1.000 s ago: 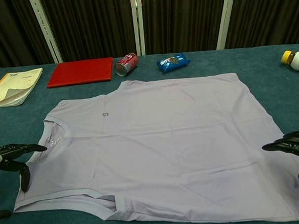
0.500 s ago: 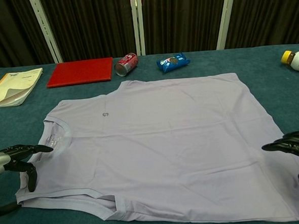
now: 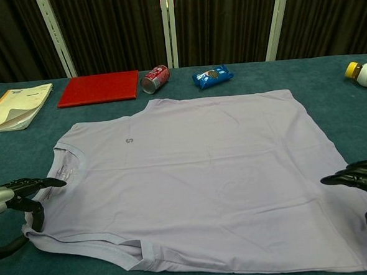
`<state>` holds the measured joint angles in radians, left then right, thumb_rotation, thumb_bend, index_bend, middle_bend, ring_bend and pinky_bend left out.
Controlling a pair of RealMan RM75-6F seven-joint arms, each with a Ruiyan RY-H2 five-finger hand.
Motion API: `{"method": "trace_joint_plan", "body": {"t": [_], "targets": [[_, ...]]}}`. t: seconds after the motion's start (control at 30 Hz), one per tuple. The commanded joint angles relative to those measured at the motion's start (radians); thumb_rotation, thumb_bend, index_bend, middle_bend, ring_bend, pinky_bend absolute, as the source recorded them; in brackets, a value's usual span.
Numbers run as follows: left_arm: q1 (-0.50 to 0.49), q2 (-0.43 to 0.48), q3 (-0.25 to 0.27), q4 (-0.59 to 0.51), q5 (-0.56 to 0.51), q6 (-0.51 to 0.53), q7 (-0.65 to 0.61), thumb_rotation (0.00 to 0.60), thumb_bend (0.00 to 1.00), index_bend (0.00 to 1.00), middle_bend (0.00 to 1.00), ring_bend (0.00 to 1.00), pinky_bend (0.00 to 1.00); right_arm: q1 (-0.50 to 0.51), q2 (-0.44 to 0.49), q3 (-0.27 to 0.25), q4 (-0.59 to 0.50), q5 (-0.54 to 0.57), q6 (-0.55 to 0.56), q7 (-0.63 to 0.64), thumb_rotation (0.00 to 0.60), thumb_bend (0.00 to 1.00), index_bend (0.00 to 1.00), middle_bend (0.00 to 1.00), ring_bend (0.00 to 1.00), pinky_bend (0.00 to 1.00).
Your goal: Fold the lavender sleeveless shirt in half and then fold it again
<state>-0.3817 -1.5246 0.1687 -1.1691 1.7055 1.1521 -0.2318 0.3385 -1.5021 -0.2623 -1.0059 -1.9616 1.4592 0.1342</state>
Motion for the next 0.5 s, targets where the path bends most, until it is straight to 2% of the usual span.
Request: {"method": "trace_joint_plan", "body": {"t": [0.03, 0.27, 0.5], "targets": [[0.001, 0.005, -0.001, -0.008, -0.006, 0.005, -0.018, 0.600, 0.59, 0.61, 0.00, 0.00, 0.00, 0.001, 0.000, -0.002, 0.000, -0.001, -0.002, 0.001, 0.600, 0.47, 0.74, 0.03, 0.00, 0.00], [0.002, 0.024, 0.005, -0.027, 0.008, 0.038, -0.040, 0.600, 0.60, 0.67, 0.00, 0.00, 0.00, 0.015, 0.010, -0.009, -0.006, -0.015, -0.001, 0.020, 0.600, 0.47, 0.75, 0.04, 0.00, 0.00], [0.002, 0.086, 0.025, -0.085, 0.047, 0.088, -0.048, 0.600, 0.60, 0.69, 0.00, 0.00, 0.00, 0.044, 0.057, -0.023, -0.073, -0.044, 0.010, 0.057, 0.600, 0.47, 0.75, 0.05, 0.00, 0.00]]}}
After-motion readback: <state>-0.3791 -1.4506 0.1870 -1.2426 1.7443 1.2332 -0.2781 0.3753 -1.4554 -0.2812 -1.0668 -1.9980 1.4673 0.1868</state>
